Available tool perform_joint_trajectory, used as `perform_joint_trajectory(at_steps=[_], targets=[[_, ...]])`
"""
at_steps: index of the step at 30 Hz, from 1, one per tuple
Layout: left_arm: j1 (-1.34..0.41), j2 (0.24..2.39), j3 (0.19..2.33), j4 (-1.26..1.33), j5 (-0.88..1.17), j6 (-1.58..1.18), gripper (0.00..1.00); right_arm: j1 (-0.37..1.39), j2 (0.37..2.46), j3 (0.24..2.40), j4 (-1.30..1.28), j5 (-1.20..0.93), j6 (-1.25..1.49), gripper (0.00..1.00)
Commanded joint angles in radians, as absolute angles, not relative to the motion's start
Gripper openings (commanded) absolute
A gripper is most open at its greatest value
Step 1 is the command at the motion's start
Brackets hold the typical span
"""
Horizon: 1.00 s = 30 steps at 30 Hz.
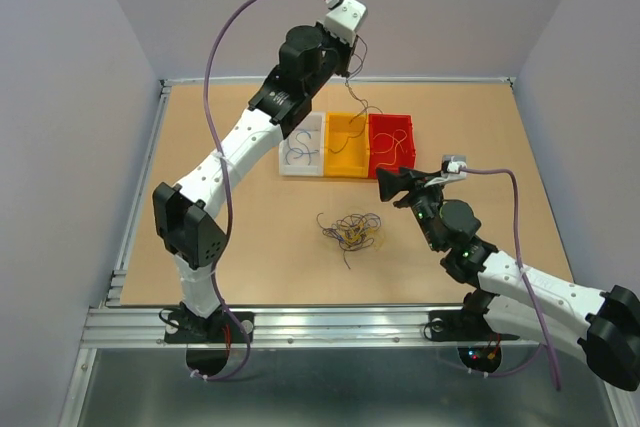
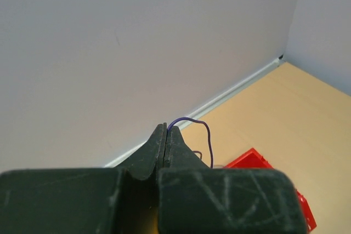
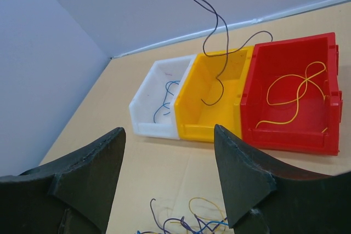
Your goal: Untangle the cables
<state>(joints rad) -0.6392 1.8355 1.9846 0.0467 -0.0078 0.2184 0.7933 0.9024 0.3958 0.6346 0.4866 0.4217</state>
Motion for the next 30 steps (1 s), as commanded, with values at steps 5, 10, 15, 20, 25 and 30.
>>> perform_joint_trajectory(at_steps=[5, 10, 15, 20, 25, 30], targets=[[-0.594, 1.661, 1.728, 0.239, 0.041, 0.192, 0.00, 0.798, 0.893, 0.396, 0.653, 0.515, 0.413, 0.71], [-0.558, 1.600, 1.580, 0.311, 0.074, 0.178, 0.00, 0.799, 0.902, 0.397, 0.653, 0.522, 0.411, 0.71], [-0.529, 1.528, 1.479, 0.354, 0.121, 0.163, 0.00, 0.798, 0.908, 0.399, 0.653, 0.523, 0.411, 0.71], [-0.528, 1.490, 1.419, 0.368, 0.133, 0.181, 0.00, 0.799, 0.911, 0.399, 0.653, 0.523, 0.411, 0.71], [-0.526, 1.512, 1.413, 0.351, 0.110, 0.215, 0.00, 0.799, 0.910, 0.399, 0.652, 0.526, 0.413, 0.71], [-0.529, 1.568, 1.428, 0.328, 0.095, 0.221, 0.00, 0.799, 0.914, 0.403, 0.650, 0.529, 0.414, 0.71]])
